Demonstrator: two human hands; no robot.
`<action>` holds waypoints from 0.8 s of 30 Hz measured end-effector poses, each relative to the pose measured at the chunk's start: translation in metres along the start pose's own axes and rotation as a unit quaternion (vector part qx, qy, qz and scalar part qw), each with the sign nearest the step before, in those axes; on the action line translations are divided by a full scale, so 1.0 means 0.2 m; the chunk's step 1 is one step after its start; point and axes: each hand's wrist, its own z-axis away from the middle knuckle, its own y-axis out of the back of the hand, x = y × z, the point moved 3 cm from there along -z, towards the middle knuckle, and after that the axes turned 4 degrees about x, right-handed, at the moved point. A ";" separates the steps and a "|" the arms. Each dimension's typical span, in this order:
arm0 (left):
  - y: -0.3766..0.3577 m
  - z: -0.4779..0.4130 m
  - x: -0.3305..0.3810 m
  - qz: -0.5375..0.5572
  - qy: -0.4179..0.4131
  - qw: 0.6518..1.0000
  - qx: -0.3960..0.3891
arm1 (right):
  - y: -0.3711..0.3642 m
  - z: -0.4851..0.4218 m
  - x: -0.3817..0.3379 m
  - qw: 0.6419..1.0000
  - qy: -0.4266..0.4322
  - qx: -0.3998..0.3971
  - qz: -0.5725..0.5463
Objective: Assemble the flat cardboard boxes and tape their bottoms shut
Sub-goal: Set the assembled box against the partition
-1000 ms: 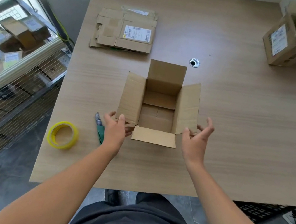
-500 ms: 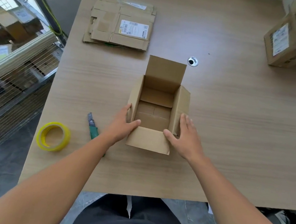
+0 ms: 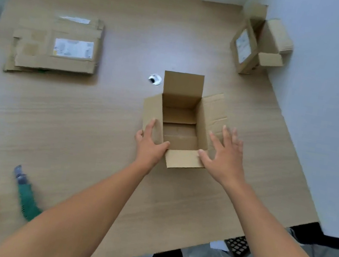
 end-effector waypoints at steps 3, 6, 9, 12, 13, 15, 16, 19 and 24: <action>-0.40 -0.11 0.16 -0.010 0.002 1.000 -0.013 | 0.10 -0.15 0.33 0.999 -0.038 0.027 -0.024; -0.79 -0.21 0.32 -0.004 0.005 1.000 -0.021 | 0.17 -0.29 0.66 0.997 -0.059 0.022 -0.037; -1.15 -0.30 0.47 0.010 0.024 0.999 -0.029 | 0.21 -0.43 0.93 0.997 -0.053 0.016 -0.048; -1.43 -0.37 0.61 0.021 0.029 0.999 -0.024 | 0.22 -0.58 1.13 0.997 -0.052 0.021 -0.055; -1.50 -0.39 0.65 0.025 0.034 0.999 -0.019 | 0.21 -0.62 1.19 0.997 -0.053 0.015 -0.055; -1.61 -0.42 0.71 0.025 0.038 0.999 -0.006 | 0.20 -0.69 1.30 0.996 -0.059 -0.005 -0.060; -1.64 -0.43 0.73 0.020 0.036 0.999 0.000 | 0.19 -0.72 1.34 0.996 -0.062 -0.017 -0.065; -1.71 -0.41 0.75 0.005 0.025 1.000 0.006 | 0.16 -0.73 1.42 0.995 -0.064 -0.042 -0.064; -1.79 -0.33 0.71 0.001 0.028 1.000 -0.012 | 0.15 -0.66 1.47 0.994 -0.081 -0.019 -0.064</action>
